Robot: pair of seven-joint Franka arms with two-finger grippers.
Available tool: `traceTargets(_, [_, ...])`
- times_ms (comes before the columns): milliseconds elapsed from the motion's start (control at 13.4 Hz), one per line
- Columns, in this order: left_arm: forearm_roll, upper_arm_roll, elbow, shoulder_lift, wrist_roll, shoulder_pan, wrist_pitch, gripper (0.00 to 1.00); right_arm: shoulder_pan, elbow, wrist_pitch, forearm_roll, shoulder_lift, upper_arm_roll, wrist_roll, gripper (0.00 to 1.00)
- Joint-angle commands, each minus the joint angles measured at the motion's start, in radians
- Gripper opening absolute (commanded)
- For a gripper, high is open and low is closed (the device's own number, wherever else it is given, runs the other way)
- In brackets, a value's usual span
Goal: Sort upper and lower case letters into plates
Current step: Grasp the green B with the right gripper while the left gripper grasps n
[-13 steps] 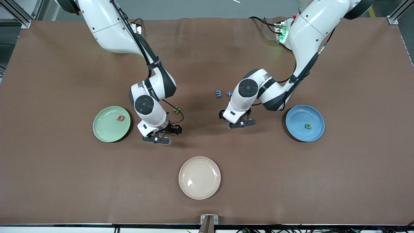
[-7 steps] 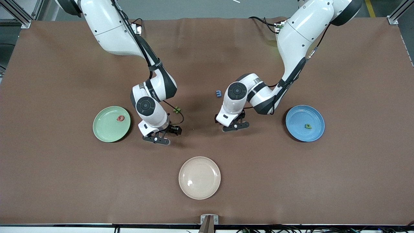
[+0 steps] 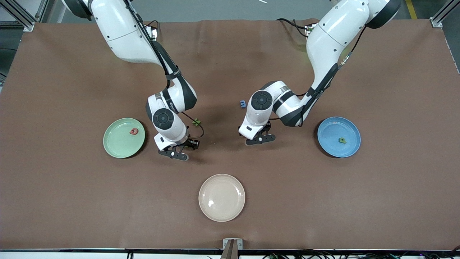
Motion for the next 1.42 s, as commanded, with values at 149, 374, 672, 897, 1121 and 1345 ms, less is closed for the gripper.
traceTargets(149, [-0.021,-0.016,0.002,-0.013,-0.006,-0.005,-0.079,0.73,0.011,-0.018,-0.020,0.001,-0.009,-0.003,0.023,0.51])
traceTargets(374, [-0.049,-0.030,0.000,-0.011,-0.005,0.001,-0.087,0.63,0.012,-0.021,-0.021,0.001,-0.007,-0.003,0.023,0.51])
traceTargets(672, [-0.040,-0.029,0.003,-0.008,0.001,0.001,-0.084,0.54,0.014,-0.027,-0.020,0.001,-0.008,-0.003,0.041,0.43])
traceTargets(897, [-0.033,-0.027,0.005,-0.008,0.001,0.001,-0.083,0.47,0.012,-0.027,-0.025,0.001,-0.011,-0.003,0.044,0.01])
traceTargets(1121, [-0.033,-0.026,0.003,-0.008,0.000,-0.001,-0.083,0.33,-0.006,-0.024,-0.046,0.001,-0.017,-0.006,0.028,0.00])
traceTargets(1345, [-0.032,-0.024,0.000,-0.008,0.001,-0.005,-0.084,0.22,-0.069,-0.011,-0.161,0.001,-0.093,-0.004,-0.030,0.00])
